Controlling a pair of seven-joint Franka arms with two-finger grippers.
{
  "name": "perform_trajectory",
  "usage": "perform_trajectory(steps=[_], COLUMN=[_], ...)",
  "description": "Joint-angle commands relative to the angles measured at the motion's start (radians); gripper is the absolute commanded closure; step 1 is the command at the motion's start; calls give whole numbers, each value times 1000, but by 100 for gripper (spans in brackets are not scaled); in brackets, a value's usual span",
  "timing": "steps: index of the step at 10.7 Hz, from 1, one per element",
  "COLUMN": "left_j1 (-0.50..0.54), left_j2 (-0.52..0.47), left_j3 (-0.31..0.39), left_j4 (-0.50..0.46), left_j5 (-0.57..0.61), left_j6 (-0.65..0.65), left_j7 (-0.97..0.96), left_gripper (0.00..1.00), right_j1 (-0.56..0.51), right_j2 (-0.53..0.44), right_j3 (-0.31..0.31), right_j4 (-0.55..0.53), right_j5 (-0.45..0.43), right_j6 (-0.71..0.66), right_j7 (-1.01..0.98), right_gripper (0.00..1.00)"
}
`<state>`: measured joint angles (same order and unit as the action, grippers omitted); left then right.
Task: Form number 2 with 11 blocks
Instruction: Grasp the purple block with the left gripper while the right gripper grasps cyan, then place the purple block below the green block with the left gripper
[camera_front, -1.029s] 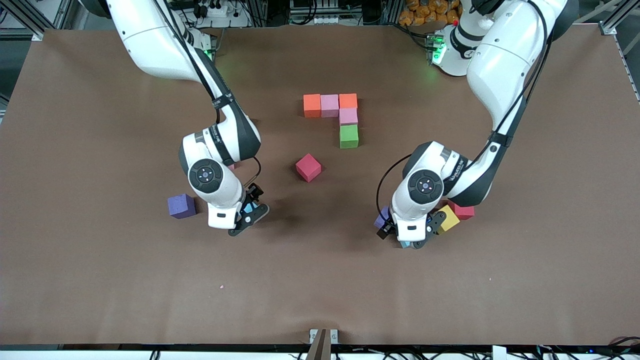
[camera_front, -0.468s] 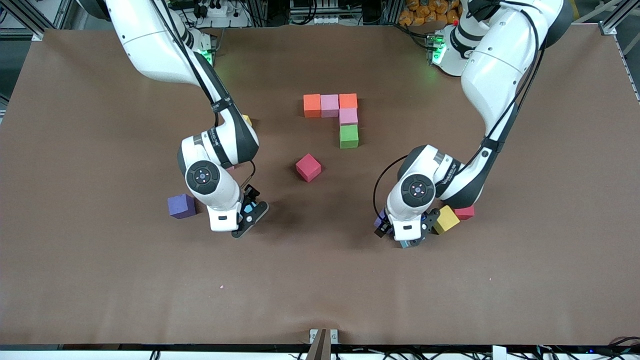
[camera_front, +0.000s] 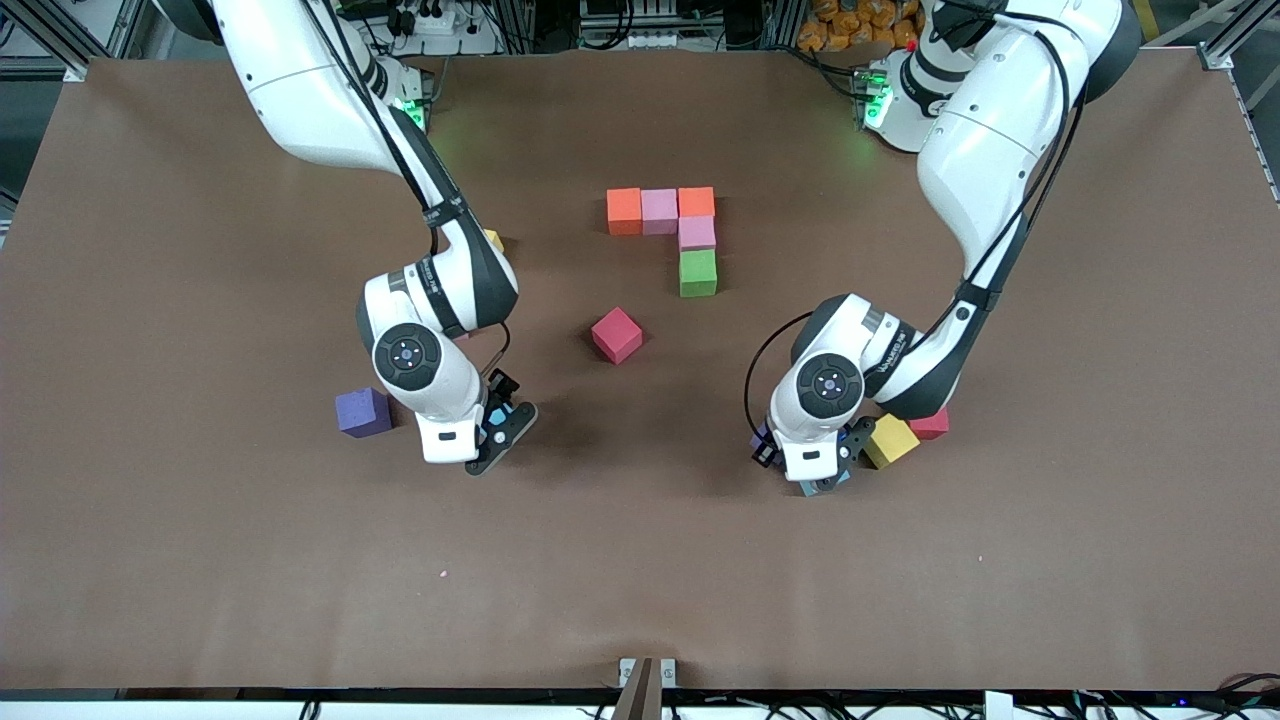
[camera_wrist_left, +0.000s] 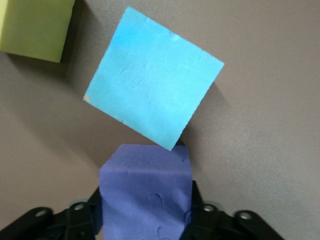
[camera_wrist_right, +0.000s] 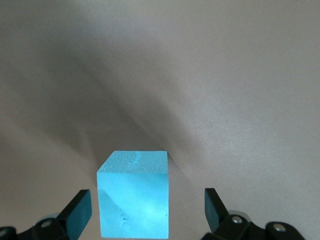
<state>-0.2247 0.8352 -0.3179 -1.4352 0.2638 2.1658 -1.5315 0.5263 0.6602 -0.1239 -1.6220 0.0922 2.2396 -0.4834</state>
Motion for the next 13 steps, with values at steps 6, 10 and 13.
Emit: perform_trajectory(steps=[6,10,13], left_j1=[-97,-116,-117], left_j2=[-60,-70,-109], left_j3=[-7,-119,-203], left_j4=[-14,-19,-79], left_j5=[-17,-17,-15], left_j6=[-61,-93,-113], left_j7=[-411,-698,-902], left_gripper=[83,84,87], right_j1=[-9,-6,-9], right_j2=[-7,-1,-1], right_j3=[15,16,16], right_j4=[-91,-111,-114], right_j5=[0,1,1], right_j6=[95,138,143], right_j7=[-12,-11,-11], right_gripper=[0,0,0])
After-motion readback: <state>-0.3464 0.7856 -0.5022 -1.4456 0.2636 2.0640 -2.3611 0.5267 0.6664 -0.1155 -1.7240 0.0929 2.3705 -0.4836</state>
